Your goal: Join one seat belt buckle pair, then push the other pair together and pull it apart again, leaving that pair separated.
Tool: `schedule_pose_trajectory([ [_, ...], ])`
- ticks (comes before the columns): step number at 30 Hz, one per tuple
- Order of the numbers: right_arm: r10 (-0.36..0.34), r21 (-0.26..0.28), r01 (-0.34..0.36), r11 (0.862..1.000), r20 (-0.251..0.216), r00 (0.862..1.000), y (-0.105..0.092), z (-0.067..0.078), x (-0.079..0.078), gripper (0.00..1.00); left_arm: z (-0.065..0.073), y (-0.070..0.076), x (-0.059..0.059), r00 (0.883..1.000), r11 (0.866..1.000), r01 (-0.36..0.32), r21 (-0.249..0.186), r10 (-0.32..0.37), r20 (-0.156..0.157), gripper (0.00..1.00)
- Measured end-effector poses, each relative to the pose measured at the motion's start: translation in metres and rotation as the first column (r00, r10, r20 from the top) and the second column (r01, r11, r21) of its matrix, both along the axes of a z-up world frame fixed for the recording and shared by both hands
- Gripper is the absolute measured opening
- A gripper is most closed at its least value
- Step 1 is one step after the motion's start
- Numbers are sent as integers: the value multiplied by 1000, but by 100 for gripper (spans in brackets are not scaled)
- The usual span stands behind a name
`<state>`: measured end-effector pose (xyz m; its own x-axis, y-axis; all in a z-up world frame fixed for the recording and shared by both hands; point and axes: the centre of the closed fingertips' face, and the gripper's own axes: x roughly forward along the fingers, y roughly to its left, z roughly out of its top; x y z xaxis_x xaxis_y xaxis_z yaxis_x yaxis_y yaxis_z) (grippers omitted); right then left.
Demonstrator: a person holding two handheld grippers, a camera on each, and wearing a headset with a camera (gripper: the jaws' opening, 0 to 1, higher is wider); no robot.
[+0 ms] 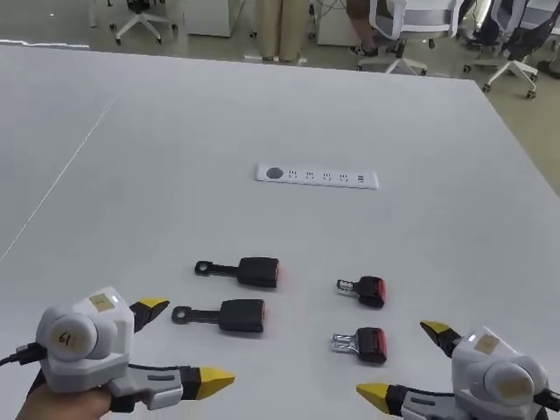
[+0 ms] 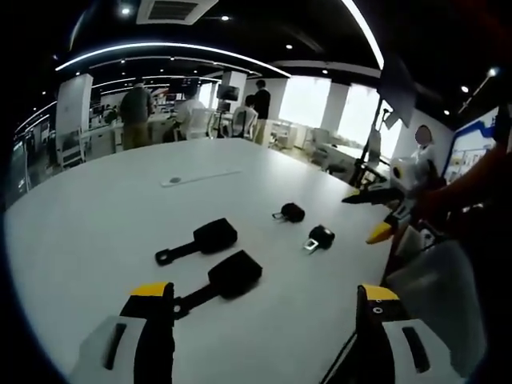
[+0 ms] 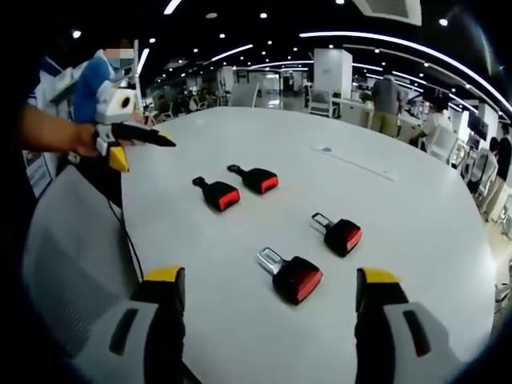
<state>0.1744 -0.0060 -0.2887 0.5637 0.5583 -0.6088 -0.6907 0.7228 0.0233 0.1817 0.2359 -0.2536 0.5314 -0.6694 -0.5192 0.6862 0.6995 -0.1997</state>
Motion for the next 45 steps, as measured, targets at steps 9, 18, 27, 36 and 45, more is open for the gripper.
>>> schedule_pose_trajectory([
  [9, 78, -33, -79, 996, -40, 996, 2, -13, 11, 86, -12, -8, 16, 997, 996, 73, 41, -73, -11, 94],
  [18, 142, -54, -147, 988, -90, 986, -1, -29, 24, 85, -31, -18, 29, 983, 977, 184, 111, -184, -14, 89],
  [27, 208, -64, -219, 974, -146, 967, 1, -45, 31, 83, -50, -30, 43, 956, 940, 294, 171, -292, -37, 84],
  [36, 268, -76, -288, 954, -203, 942, -1, -60, 36, 79, -73, -35, 57, 922, 889, 385, 247, -382, -64, 75],
  [45, 364, -115, -399, 910, -239, 900, -1, -73, 37, 72, -100, -31, 65, 865, 796, 494, 351, -492, -102, 68],
])
